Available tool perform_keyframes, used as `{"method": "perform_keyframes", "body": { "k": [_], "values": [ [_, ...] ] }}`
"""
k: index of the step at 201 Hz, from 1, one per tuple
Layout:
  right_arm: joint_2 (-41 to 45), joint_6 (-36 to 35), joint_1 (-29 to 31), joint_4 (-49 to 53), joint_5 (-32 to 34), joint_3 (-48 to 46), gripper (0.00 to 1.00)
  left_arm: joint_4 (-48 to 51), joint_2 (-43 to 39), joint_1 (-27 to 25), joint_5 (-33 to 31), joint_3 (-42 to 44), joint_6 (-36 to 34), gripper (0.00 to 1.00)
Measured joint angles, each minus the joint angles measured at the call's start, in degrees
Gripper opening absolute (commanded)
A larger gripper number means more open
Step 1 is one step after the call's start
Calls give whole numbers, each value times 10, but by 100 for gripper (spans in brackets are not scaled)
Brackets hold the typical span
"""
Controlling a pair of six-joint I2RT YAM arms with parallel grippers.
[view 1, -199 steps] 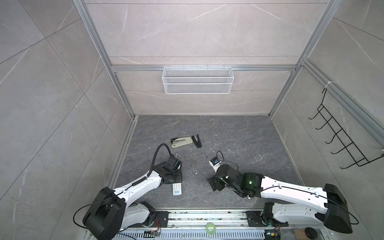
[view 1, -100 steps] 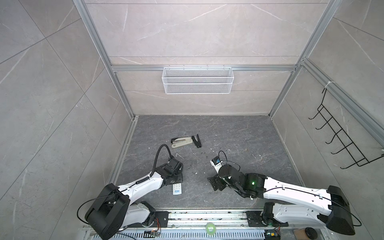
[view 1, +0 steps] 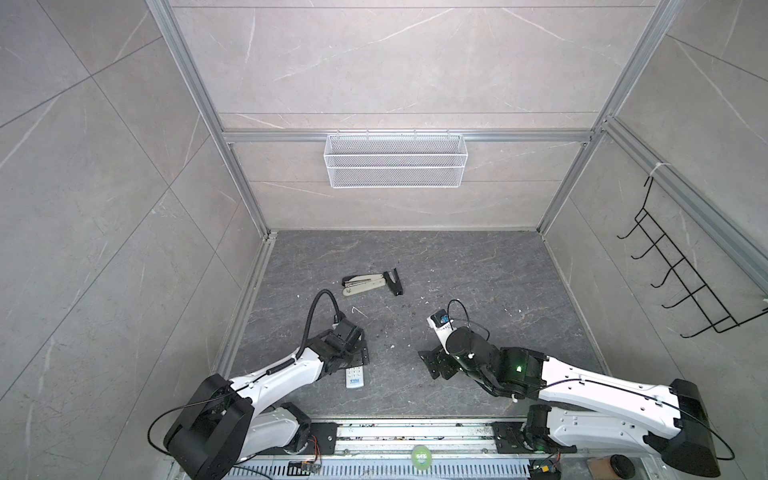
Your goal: Load the batteries into the remote control
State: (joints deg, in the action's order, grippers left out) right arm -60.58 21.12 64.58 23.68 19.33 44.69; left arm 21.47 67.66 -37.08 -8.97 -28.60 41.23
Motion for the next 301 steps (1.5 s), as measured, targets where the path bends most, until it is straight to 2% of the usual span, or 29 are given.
{"method": "perform_keyframes", "body": {
  "k": [12,18,51,71,90,111,137,158,179,210,229,244,272,301],
  "values": [
    [0,0,0,3,4,0,94,13,-18,0,-2,0,0,96],
    [0,0,0,5,7,0,99,22,-30,0,-3,0,0,97],
    [11,-4,-3,19,38,0,99,74,-129,0,-18,-12,-11,100],
    [44,-13,-28,19,77,-10,100,111,-209,0,-50,-34,-23,100],
    [96,-22,-68,-1,122,-41,100,132,-279,3,-93,-54,-32,100],
    [149,-37,-108,-55,202,-94,100,145,-322,5,-176,-67,-33,100],
    [154,-47,-175,-129,292,-149,100,111,-333,8,-266,-58,-108,100],
    [123,-65,-245,-204,308,-176,100,42,-295,23,-322,-46,-206,100],
    [76,-100,-287,-267,304,-188,99,-51,-219,89,-325,-35,-280,100],
    [-33,-183,-319,-435,317,-217,100,-139,-110,238,-262,-22,-290,100],
    [-83,-228,-336,-546,311,-262,100,-190,-49,300,-233,-14,-286,100],
    [-119,-253,-350,-612,303,-278,100,-235,9,320,-221,-14,-286,100],
    [-189,-287,-379,-774,272,-302,99,-358,83,326,-203,12,-310,100],
    [-207,-280,-420,-803,244,-304,99,-497,131,329,-189,54,-353,100]
  ]
}}
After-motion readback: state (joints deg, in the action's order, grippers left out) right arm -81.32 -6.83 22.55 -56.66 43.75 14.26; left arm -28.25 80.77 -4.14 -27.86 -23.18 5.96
